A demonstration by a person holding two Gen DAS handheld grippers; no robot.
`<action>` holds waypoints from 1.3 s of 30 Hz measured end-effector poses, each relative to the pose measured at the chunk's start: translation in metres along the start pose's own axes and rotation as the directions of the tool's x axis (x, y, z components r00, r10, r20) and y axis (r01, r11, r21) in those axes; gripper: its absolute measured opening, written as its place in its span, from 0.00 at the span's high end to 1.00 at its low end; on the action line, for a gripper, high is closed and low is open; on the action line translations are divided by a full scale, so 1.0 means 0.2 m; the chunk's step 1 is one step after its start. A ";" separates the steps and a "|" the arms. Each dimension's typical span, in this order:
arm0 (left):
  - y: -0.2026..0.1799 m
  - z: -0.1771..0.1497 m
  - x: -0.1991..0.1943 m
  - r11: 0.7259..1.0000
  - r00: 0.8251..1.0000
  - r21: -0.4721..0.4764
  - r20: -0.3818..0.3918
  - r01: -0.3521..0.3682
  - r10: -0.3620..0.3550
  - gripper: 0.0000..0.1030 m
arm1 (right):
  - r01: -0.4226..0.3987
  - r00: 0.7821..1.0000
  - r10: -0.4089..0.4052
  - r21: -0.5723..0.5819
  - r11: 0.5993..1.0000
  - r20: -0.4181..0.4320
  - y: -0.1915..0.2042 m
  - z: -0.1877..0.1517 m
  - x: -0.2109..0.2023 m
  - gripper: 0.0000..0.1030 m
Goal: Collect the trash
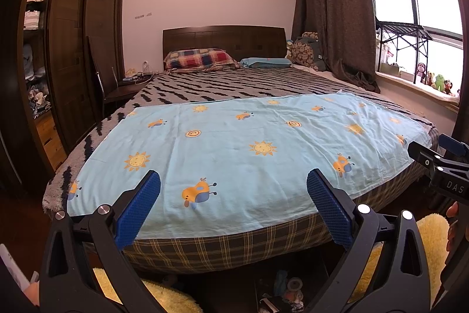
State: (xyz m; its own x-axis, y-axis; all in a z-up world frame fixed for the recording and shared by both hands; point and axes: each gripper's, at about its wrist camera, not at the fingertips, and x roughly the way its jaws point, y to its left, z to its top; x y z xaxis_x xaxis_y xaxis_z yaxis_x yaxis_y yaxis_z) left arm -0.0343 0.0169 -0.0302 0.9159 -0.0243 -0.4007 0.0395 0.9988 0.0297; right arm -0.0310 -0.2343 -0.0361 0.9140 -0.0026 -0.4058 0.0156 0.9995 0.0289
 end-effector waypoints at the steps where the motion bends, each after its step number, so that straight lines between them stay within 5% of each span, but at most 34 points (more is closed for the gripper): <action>1: 0.00 0.00 0.00 1.000 1.000 0.000 0.001 -0.001 0.001 0.08 | 0.001 1.000 -0.001 0.000 1.000 0.000 0.00 0.00 0.00 0.03; 21: 0.02 0.00 -0.01 1.000 1.000 -0.015 0.007 -0.027 0.028 0.08 | 0.003 1.000 -0.003 0.001 1.000 0.000 0.00 0.00 0.00 0.03; 39: 0.01 0.00 0.00 0.999 1.000 -0.038 -0.009 0.019 -0.019 0.08 | -0.001 1.000 0.002 0.005 1.000 -0.012 -0.01 0.00 0.01 0.03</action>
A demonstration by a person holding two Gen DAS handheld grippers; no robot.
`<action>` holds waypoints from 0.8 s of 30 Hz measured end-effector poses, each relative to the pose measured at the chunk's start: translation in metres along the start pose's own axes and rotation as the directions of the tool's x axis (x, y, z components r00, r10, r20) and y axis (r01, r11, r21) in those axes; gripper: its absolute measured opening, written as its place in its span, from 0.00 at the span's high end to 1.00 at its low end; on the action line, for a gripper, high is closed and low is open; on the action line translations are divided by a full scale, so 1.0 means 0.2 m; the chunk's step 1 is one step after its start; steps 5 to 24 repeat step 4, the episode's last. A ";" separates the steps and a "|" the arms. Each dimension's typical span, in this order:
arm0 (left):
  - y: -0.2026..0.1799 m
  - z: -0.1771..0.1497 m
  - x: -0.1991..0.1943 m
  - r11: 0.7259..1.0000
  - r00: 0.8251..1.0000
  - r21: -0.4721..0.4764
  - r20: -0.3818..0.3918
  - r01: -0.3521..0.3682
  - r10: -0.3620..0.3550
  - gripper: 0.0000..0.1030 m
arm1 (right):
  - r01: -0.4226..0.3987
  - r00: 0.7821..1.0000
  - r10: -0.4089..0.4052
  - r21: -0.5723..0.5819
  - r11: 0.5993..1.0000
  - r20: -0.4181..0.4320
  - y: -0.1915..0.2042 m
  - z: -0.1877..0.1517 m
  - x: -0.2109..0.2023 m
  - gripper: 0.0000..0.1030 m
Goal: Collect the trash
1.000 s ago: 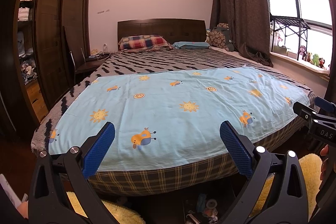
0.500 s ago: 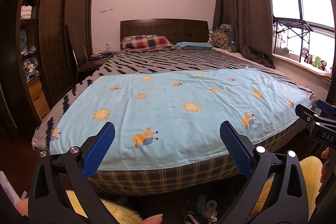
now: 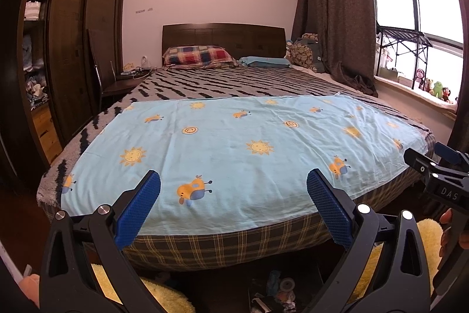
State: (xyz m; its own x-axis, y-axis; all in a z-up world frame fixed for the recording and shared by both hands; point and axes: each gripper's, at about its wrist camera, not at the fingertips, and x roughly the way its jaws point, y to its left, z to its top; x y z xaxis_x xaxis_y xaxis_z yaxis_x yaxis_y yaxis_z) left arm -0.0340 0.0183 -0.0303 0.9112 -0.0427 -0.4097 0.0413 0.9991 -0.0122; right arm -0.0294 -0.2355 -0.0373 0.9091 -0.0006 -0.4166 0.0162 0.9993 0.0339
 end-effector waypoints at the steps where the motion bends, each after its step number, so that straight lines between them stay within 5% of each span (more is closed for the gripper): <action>1: 0.00 0.00 0.00 1.000 1.000 0.003 -0.001 -0.004 0.004 0.08 | 0.000 1.000 0.000 0.000 1.000 -0.001 0.00 0.00 0.00 0.03; 24: 0.00 0.00 0.01 1.000 1.000 0.008 -0.002 -0.010 0.010 0.08 | 0.000 1.000 0.000 0.000 1.000 0.001 0.00 0.00 0.01 0.03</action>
